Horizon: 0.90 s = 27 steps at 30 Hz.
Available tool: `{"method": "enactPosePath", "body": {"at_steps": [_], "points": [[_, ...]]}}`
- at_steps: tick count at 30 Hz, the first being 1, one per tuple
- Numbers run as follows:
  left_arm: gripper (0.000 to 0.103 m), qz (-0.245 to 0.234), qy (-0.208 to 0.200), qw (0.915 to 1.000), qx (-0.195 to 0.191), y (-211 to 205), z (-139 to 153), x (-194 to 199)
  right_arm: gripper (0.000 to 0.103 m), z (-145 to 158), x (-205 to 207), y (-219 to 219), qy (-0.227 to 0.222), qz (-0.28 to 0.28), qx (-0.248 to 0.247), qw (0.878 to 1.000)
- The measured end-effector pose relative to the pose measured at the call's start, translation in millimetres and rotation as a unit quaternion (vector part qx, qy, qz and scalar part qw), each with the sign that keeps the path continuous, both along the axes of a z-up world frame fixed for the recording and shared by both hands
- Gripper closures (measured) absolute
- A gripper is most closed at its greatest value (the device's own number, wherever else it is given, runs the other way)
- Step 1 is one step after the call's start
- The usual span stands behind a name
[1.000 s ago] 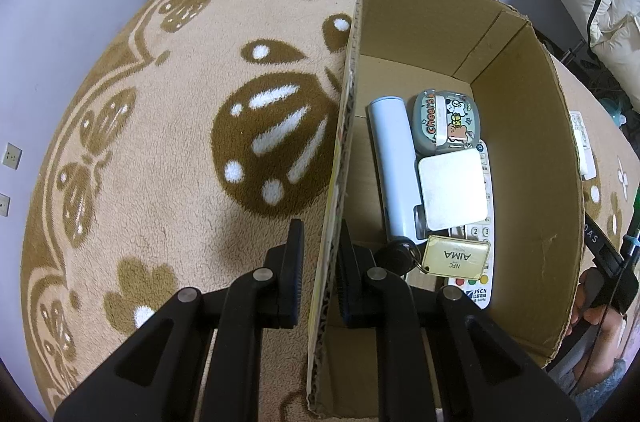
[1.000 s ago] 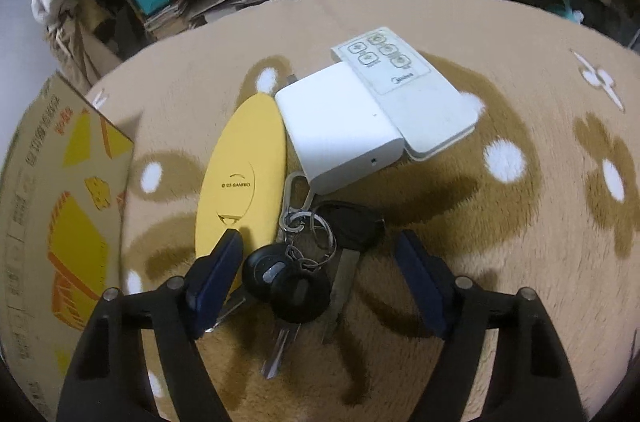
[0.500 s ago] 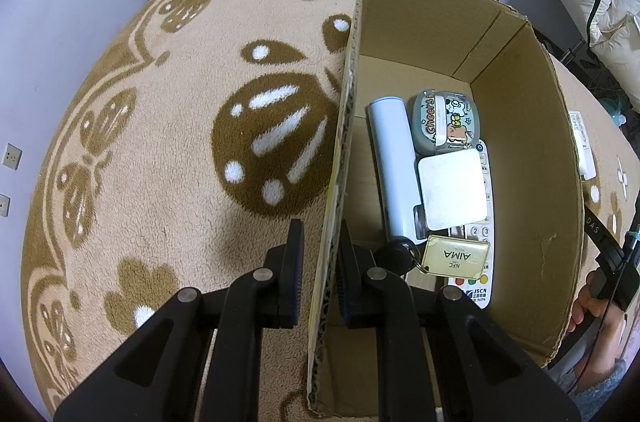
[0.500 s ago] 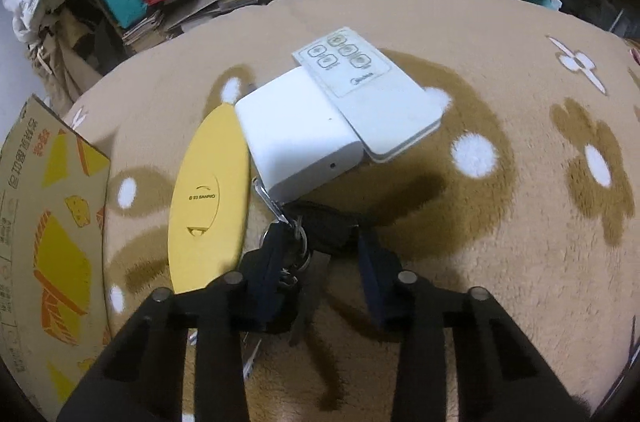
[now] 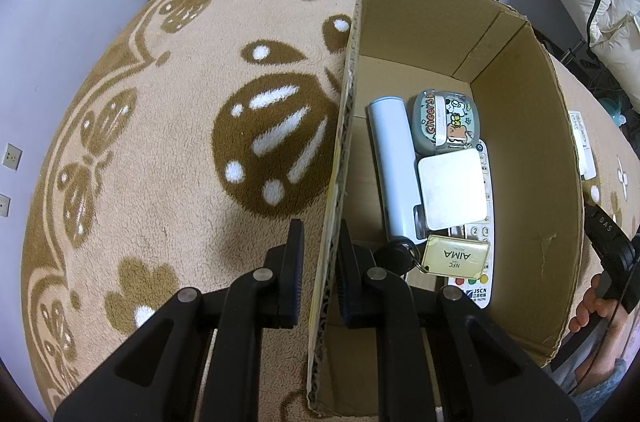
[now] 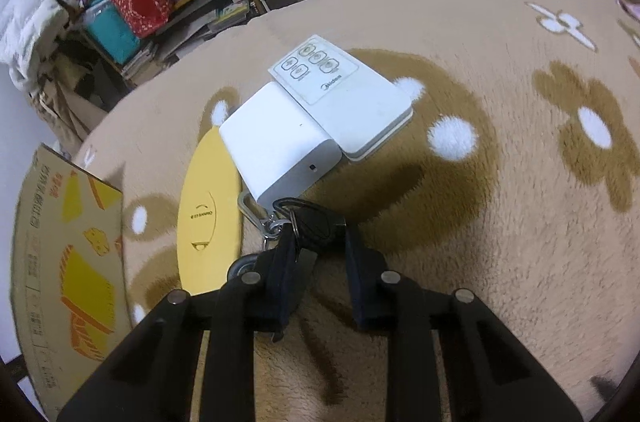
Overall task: Organize rigid objects
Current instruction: 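Close the right gripper on the black-fob bunch of keys and lift, then carry the keys into the box and open the right gripper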
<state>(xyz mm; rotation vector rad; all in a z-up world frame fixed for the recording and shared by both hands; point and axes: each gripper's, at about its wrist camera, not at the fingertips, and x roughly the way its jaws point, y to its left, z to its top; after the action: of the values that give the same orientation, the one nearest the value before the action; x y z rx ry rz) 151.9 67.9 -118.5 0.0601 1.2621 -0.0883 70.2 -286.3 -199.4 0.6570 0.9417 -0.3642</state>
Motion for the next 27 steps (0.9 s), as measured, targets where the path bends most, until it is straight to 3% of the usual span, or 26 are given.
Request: {"method": "enactPosePath", "body": {"at_steps": [7,12,19,27], "points": [[0.089,0.001,0.000,1.0000,-0.002,0.2,-0.3,0.3,0.078,8.8,-1.8,6.9,-0.032,0.031,0.015,0.999],[0.089,0.002,0.001,1.0000,-0.005,-0.9,-0.2,-0.3,0.078,23.1,-2.9,18.2,-0.037,0.044,-0.002,0.998],[0.089,0.001,-0.001,1.0000,-0.006,-0.6,0.6,-1.4,0.078,69.3,-8.2,40.2,-0.076,0.075,-0.046,0.993],[0.089,0.001,-0.002,1.0000,-0.006,-0.8,1.6,-2.2,0.078,131.2,-8.4,72.5,-0.151,0.117,-0.071,0.979]]}}
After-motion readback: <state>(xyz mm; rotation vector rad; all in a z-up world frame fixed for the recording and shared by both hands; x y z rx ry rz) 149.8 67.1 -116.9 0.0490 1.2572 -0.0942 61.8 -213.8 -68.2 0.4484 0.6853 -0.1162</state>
